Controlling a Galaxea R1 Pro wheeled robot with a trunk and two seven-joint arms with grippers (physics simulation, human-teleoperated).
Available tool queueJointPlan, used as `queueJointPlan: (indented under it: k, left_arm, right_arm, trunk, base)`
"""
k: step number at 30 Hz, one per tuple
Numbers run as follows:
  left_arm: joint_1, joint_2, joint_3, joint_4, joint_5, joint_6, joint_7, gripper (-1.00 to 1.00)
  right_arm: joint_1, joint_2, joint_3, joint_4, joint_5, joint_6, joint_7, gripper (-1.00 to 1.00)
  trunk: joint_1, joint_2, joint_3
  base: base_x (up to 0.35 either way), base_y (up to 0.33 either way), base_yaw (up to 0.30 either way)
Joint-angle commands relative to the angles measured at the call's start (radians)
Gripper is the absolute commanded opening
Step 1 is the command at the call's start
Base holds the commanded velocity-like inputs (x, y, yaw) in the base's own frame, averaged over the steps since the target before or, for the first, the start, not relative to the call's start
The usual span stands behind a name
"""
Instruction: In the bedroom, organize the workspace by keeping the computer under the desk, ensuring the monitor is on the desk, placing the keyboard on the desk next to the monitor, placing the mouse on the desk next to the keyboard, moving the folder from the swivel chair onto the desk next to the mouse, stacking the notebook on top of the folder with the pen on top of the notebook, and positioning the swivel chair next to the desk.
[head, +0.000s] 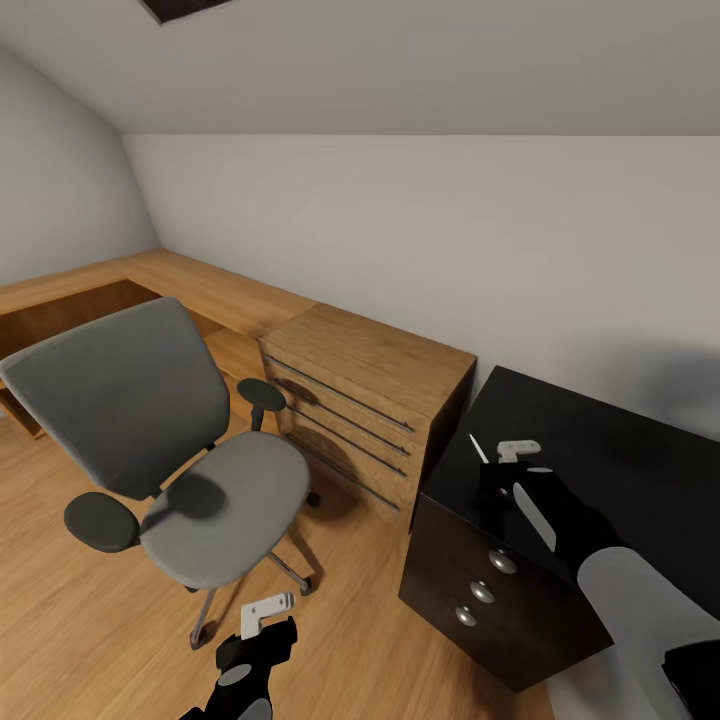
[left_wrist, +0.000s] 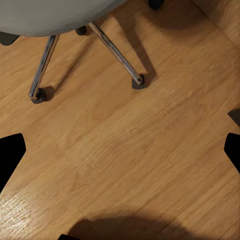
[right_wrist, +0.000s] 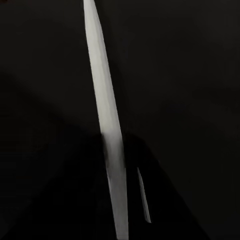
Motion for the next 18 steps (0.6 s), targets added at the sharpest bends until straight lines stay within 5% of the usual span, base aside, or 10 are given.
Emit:
queueJointPlan:
  k: [1,18]
  left_arm:
    - [-0.001,0.001,-0.003,-0.002,0.001,0.005,0.007,1.00]
    - [-0.001,-0.004,-0.003,-0.002,0.004,0.005,0.005,1.00]
  right_arm:
    - [0.000,-0.002,0.004,0.006,-0.011,0.007,-0.005,-1.00]
    - [0.000,-0.002,-0.009,-0.037,-0.011,0.036,-0.005,-1.00]
  trunk:
    - [0.000,-0.001,-0.001]
    - [0.000,-0.001,-0.001]
  base:
    - [0.000,0.000,0.000]
    - [0.000,0.000,0.000]
